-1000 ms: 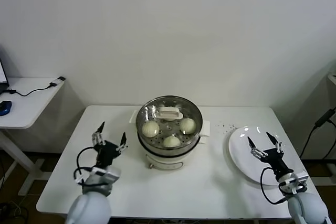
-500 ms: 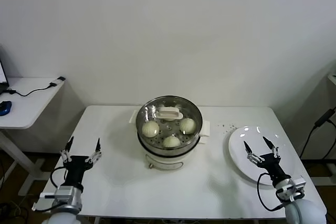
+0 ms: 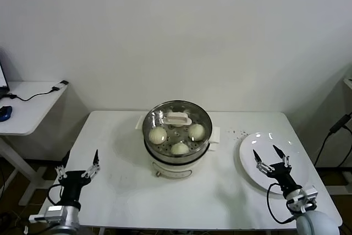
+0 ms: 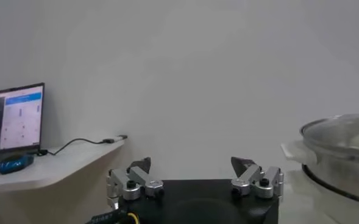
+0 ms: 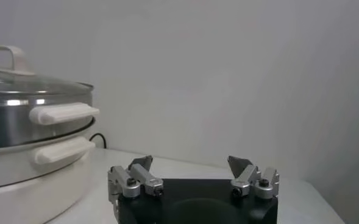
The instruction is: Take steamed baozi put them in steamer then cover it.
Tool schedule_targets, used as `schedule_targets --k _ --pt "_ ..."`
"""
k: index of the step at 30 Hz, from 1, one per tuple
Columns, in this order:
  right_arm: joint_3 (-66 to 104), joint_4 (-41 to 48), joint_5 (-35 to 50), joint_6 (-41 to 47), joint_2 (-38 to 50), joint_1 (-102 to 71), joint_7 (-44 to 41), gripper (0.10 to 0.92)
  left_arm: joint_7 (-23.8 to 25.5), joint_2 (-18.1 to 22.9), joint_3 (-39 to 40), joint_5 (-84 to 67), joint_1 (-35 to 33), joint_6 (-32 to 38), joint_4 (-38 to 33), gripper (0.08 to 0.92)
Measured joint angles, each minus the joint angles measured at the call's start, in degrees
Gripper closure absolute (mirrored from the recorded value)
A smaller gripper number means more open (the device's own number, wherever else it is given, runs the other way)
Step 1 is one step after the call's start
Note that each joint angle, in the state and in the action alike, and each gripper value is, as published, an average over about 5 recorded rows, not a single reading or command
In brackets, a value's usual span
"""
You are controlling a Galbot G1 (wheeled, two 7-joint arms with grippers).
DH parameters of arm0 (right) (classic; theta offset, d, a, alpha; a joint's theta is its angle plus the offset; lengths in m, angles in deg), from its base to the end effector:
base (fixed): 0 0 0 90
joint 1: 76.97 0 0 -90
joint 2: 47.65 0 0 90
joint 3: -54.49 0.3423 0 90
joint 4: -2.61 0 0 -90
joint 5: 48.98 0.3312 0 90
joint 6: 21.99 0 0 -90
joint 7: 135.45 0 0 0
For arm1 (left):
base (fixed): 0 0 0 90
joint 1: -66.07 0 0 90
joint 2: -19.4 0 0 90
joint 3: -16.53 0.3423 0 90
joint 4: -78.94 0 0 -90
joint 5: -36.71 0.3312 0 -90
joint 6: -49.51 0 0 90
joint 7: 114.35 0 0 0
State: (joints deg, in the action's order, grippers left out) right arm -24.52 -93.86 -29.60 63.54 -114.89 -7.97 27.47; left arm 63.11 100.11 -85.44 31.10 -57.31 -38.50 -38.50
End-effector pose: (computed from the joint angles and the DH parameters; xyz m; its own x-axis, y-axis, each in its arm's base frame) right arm 0.2095 -0.1758 -0.3557 -0.9762 -0.1713 0.1334 -0.1815 0.9810 -0.0683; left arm 0.1425 0.0908 -0.3063 -0.9888 -0.1458 0.0321 -0.1393 0.9785 0.1519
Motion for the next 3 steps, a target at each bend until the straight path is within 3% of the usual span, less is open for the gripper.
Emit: schedule_targets --k 3 --pt "0.0 -0.1 0.0 0.1 -0.2 -0.1 0.0 0.203 0.2 0.1 -0.2 -0.3 -0.3 0.3 -0.1 0.177"
